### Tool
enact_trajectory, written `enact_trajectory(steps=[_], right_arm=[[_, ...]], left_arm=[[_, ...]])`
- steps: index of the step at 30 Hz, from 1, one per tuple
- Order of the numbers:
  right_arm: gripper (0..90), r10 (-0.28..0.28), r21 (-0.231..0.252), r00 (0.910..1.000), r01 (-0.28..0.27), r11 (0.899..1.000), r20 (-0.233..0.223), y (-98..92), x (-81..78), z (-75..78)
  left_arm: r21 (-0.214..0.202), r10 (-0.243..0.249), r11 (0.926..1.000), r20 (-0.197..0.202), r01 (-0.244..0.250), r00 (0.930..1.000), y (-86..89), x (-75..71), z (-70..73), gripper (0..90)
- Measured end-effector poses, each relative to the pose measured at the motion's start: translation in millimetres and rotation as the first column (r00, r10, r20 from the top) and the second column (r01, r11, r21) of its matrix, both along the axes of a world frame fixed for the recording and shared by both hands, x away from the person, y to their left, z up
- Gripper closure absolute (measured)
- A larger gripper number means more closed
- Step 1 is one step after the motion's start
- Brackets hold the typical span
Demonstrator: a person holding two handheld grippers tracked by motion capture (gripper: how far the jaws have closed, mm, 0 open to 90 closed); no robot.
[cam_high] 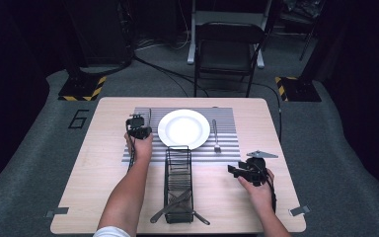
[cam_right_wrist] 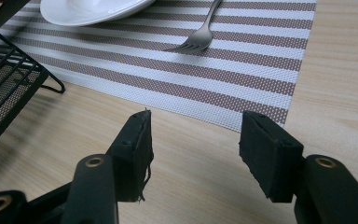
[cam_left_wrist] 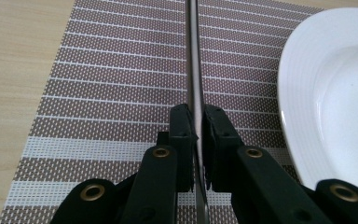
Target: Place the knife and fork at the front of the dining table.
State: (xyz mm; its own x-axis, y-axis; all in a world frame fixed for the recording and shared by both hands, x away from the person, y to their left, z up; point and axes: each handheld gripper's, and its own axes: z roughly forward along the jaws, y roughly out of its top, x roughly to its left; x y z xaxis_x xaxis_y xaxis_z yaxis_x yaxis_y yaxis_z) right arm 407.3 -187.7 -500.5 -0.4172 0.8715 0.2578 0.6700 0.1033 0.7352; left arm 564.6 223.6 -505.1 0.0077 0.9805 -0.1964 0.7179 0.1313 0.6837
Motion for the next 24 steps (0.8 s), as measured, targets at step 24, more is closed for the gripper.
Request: enact_trajectory(steps=[24], right_arm=[[43.3, 0.009, 0.005, 1.0, -0.009, 1.0, 0.0, 1.9, 1.0, -0.4]], left_arm=[[0.012, -0.014, 0.9998, 0.007, 0.014, 0.9999, 0.3, 6.1, -9.2, 82.2]])
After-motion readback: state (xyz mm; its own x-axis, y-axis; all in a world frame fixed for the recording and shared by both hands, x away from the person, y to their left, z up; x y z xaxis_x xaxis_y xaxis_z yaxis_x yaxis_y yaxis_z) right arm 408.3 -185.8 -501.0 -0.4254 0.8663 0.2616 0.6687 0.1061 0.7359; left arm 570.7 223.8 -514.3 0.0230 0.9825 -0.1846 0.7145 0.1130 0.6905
